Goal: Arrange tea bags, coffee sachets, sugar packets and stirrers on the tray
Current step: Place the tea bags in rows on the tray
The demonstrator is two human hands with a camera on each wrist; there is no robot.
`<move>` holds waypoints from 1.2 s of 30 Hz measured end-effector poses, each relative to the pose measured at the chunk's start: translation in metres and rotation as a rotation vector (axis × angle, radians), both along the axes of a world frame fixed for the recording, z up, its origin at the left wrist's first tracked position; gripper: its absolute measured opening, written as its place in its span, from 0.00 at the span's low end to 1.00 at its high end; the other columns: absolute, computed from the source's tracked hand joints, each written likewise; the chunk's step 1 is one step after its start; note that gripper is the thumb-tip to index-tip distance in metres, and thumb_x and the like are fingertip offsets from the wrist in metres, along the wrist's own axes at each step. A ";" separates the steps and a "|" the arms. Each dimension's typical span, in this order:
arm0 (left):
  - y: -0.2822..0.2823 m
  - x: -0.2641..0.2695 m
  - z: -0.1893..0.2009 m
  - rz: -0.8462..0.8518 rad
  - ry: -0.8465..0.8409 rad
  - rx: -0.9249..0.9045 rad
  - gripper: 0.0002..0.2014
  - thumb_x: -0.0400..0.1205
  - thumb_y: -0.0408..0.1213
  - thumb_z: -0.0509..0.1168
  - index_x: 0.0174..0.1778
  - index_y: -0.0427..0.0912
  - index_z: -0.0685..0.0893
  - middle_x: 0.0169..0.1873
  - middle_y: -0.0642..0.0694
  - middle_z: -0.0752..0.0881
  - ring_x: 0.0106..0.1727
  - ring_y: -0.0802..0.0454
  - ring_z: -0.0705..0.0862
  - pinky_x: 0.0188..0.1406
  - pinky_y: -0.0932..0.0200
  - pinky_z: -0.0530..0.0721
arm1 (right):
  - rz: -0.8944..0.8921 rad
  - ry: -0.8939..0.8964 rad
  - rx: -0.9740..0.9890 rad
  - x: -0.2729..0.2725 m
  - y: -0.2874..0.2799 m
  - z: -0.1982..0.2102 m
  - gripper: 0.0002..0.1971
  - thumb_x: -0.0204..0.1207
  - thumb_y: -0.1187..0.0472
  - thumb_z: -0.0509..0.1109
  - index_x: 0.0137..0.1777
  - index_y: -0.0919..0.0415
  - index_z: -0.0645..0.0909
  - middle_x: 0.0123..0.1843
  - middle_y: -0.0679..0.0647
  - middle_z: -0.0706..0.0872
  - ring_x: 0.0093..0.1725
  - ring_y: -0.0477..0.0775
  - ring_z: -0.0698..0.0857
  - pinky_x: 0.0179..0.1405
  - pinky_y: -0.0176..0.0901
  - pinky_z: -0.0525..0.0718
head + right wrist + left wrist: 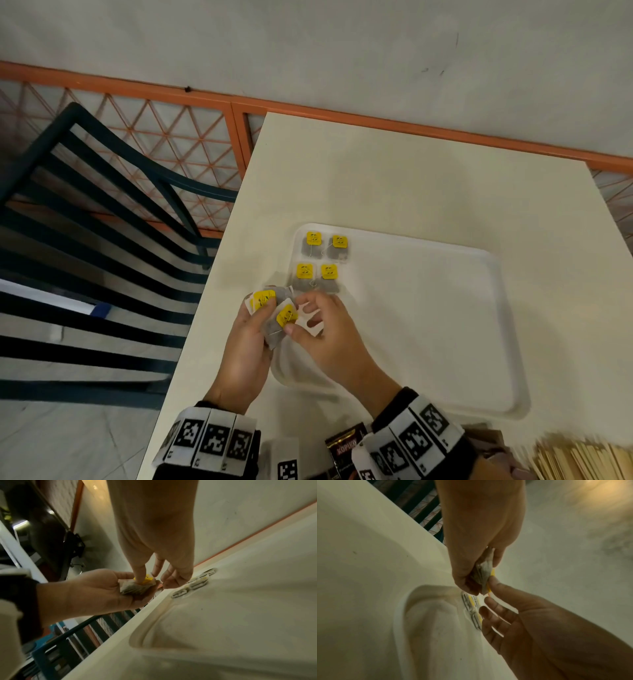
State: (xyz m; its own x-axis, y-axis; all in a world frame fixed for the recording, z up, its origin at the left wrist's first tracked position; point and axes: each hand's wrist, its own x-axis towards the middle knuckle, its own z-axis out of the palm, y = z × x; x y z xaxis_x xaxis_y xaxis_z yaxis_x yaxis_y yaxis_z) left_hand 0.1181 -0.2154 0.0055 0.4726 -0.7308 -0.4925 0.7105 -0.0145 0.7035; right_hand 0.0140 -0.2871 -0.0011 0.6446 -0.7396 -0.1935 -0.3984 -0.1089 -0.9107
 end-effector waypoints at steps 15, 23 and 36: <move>0.027 0.006 -0.003 0.147 -0.072 0.092 0.11 0.84 0.30 0.55 0.59 0.42 0.79 0.54 0.43 0.85 0.53 0.42 0.85 0.59 0.49 0.81 | -0.089 -0.007 0.213 -0.006 -0.010 -0.010 0.12 0.72 0.68 0.73 0.44 0.48 0.82 0.39 0.54 0.86 0.41 0.53 0.85 0.50 0.52 0.87; 0.038 0.007 -0.006 0.163 -0.093 0.147 0.13 0.84 0.32 0.56 0.63 0.41 0.78 0.57 0.41 0.84 0.56 0.40 0.84 0.58 0.49 0.81 | -0.187 0.118 0.036 0.017 -0.015 -0.023 0.20 0.68 0.65 0.77 0.57 0.61 0.74 0.39 0.49 0.80 0.43 0.51 0.80 0.43 0.31 0.77; 0.038 0.006 -0.007 0.135 -0.108 0.152 0.17 0.84 0.32 0.57 0.69 0.39 0.75 0.59 0.41 0.84 0.57 0.41 0.84 0.59 0.48 0.82 | 0.322 0.337 -0.538 0.004 -0.002 -0.023 0.13 0.78 0.64 0.63 0.60 0.63 0.82 0.59 0.60 0.82 0.57 0.63 0.78 0.60 0.53 0.77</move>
State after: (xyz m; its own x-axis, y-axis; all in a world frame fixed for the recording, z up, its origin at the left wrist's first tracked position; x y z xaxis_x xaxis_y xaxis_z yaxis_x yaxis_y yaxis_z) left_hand 0.1241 -0.1774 -0.0018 0.6174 -0.5785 -0.5331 0.6337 -0.0358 0.7728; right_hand 0.0177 -0.2893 -0.0243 0.8167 -0.5711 -0.0825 -0.5211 -0.6684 -0.5307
